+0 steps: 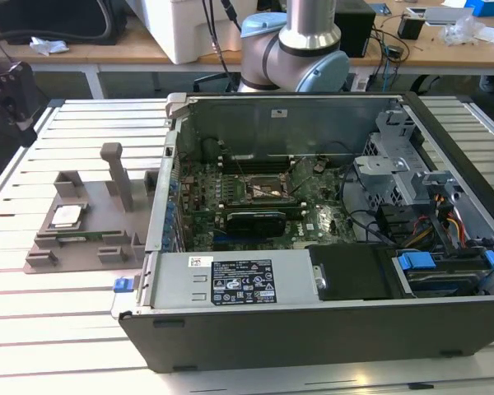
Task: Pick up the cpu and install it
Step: 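Pick up the cpu and move it towards the insertion slot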
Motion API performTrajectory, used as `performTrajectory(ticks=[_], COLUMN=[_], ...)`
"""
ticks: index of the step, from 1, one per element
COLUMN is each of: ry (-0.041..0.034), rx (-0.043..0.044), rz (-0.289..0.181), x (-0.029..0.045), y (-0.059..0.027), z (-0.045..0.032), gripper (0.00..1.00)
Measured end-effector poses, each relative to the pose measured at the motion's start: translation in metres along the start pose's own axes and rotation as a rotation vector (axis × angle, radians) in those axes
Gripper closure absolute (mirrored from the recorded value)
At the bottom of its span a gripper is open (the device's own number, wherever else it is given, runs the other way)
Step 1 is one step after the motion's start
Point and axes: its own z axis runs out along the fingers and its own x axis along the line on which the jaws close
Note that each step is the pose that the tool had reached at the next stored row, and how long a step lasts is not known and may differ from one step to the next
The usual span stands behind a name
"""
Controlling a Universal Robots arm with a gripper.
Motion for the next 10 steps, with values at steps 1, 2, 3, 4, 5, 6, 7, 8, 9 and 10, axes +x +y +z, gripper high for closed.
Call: performTrajectory(ticks=[1,2,3,4,5,6,7,8,9,10], ry=[0.0001,0.0000,0.0001,0.0000,0.0000,0.0000,0.0001,0.0001,0.0000,0.0000], rx=[0.0000,0.0000,0.0000,0.0000,-0.0001,0.0000,0.0000,0.0000,0.0000,0.0000], rz=[0.000,0.000,0.000,0.000,0.000,0.000,0.000,0.000,0.000,0.000], x=[0.0000,0.0001,0.0001,0.0001,0.0001,0.0001,0.0001,0.0001,0.0001,0.0001], y=[0.0000,0.0000,0.0000,0.0000,0.0000,0.0000,0.0000,0.0000,0.0000,0.0000], z=[0.0006,0.0013,0.0017,0.0022,0.0026,0.0030,0.0036,0.0040,0.0044,0.0050], gripper=[0.40,0.40,0.40,0.40,0.40,0.40,0.40,0.40,0.40,0.40])
